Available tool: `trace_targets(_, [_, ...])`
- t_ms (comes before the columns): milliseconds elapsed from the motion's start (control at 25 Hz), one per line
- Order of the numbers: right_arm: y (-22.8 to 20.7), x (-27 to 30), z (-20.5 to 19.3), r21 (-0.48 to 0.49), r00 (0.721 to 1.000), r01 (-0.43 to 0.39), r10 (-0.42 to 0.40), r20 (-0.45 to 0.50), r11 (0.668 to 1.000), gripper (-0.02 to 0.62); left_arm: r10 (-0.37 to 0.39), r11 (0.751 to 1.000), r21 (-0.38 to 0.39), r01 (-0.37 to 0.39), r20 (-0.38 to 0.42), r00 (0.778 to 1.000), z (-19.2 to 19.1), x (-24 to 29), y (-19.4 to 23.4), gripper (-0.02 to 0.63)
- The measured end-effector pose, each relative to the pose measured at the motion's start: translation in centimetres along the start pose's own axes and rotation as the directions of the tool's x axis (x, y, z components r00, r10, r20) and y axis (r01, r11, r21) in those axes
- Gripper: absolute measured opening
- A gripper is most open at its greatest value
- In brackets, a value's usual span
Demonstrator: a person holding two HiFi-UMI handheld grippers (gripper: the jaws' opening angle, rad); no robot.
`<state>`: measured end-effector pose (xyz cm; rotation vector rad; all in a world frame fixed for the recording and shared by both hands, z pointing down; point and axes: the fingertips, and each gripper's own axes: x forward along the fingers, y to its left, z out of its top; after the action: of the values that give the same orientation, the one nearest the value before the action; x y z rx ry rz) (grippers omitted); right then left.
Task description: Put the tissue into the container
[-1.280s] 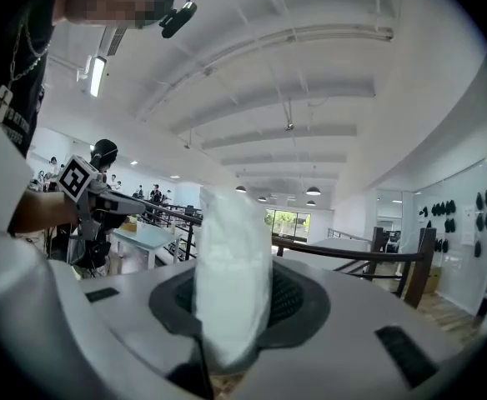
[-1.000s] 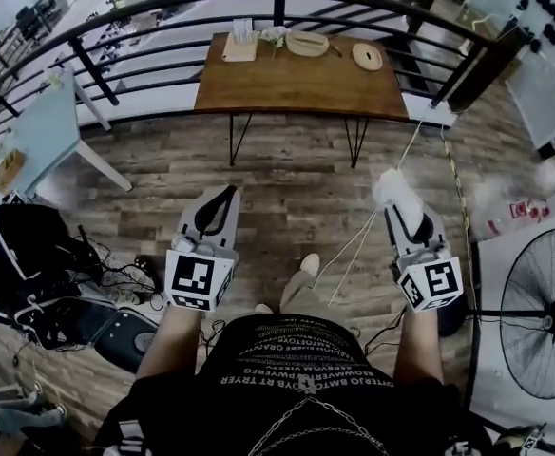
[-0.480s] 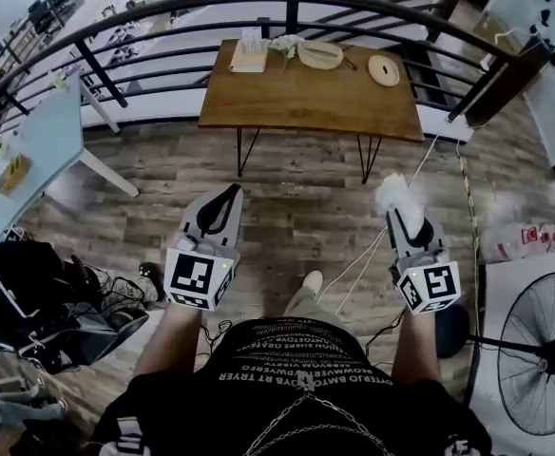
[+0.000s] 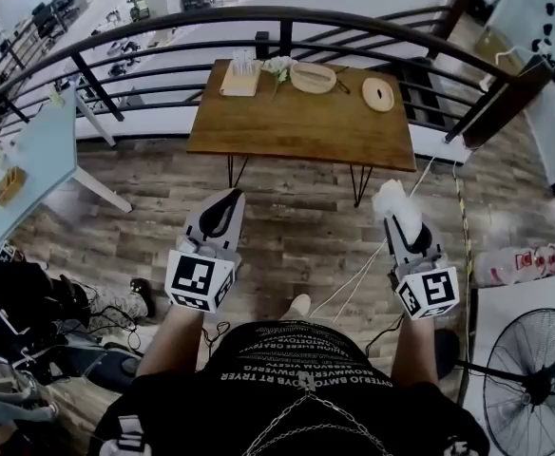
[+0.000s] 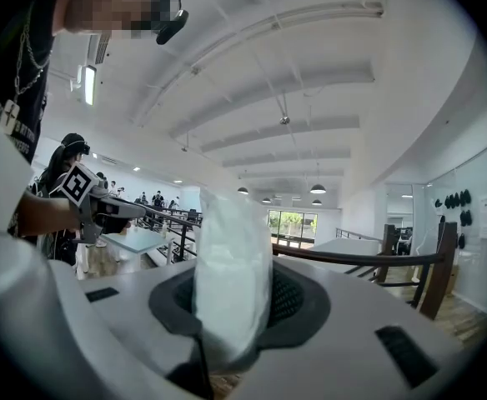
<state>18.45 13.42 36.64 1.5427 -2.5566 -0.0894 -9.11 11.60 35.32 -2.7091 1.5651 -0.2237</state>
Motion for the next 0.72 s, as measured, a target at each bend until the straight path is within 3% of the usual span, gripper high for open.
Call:
trace_targets(360, [-6.4,0.8,-1.1,0.013,1.000,-0.022,0.021,0.020,1.000,0.124,0.049,0.999,0.024,-0.049,0.017,0.999,2.0,4.6,-1.3,0.031])
trace_targets(720, [-7.0,2.7,-1.8,0.014,0.997,-0.074,0.074,0.027,0.997,0.124,0.105,0.994,0.024,-0.105,-0.016,0.994,0.9,5.0,-1.0,0.031])
